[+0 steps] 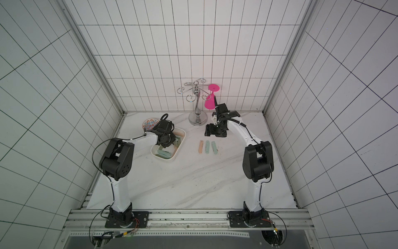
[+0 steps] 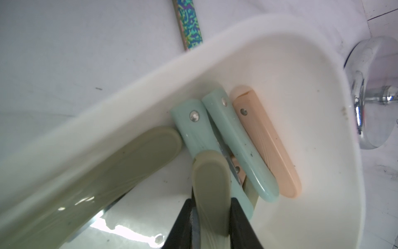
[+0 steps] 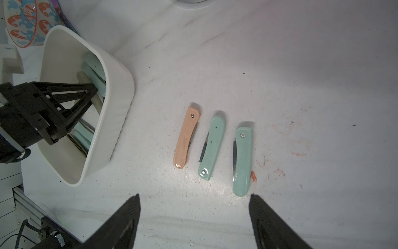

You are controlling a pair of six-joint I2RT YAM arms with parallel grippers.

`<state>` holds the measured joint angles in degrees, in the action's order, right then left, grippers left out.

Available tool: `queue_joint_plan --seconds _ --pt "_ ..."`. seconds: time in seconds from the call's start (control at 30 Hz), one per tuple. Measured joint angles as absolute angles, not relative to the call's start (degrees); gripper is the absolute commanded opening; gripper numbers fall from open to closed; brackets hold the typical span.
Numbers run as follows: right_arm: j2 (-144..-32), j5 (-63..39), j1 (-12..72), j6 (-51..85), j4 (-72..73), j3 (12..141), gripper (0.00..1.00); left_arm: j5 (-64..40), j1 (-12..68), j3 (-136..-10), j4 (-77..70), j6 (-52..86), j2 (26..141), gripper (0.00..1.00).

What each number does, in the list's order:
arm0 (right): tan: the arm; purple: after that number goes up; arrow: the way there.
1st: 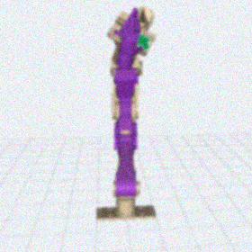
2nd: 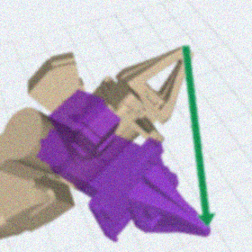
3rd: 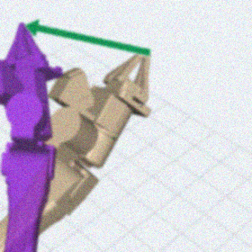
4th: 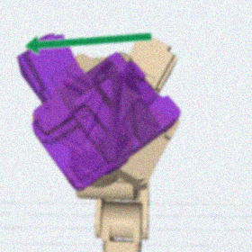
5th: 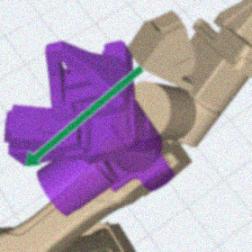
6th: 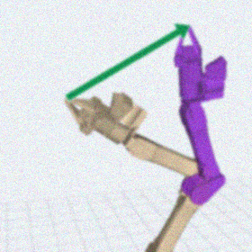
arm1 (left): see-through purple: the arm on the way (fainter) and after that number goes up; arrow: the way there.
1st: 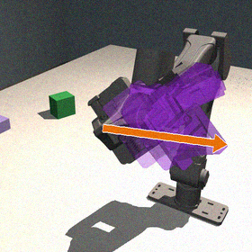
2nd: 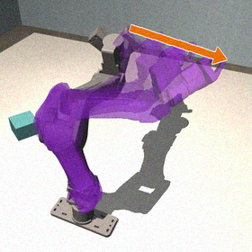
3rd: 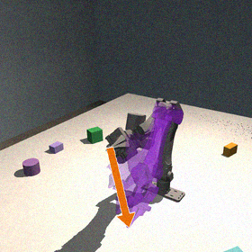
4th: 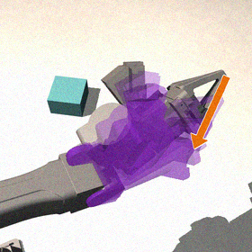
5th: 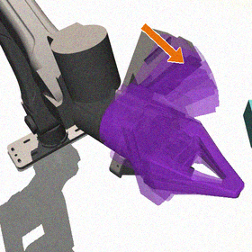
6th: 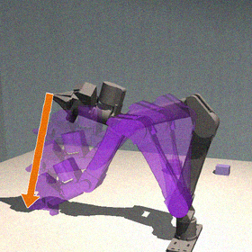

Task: Take the fruit knife out of the storage box
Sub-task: Pick up the fruit knife from the storage box.

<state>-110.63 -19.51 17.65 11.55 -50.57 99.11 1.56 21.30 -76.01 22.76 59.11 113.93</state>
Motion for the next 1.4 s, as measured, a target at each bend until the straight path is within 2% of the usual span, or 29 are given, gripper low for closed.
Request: queue_joint_plan --seconds 0.27,0.57,0.83,1.4 --pt "-110.63 -22.44 18.17 12.36 -50.26 99.11 0.76 1.63 21.26 -75.26 23.64 55.13 108.84 0.17" --pt "-110.61 -25.32 19.73 13.08 -49.98 99.11 0.57 0.82 21.26 -74.85 23.79 49.19 102.76 0.17" --pt "-109.34 -30.76 22.96 14.59 -46.72 99.00 0.45 -6.02 21.21 -72.05 22.50 44.99 98.41 0.17" --pt "-108.90 -38.57 30.52 19.68 -34.09 95.59 0.43 -17.02 23.29 -68.34 17.89 46.06 93.71 0.17"
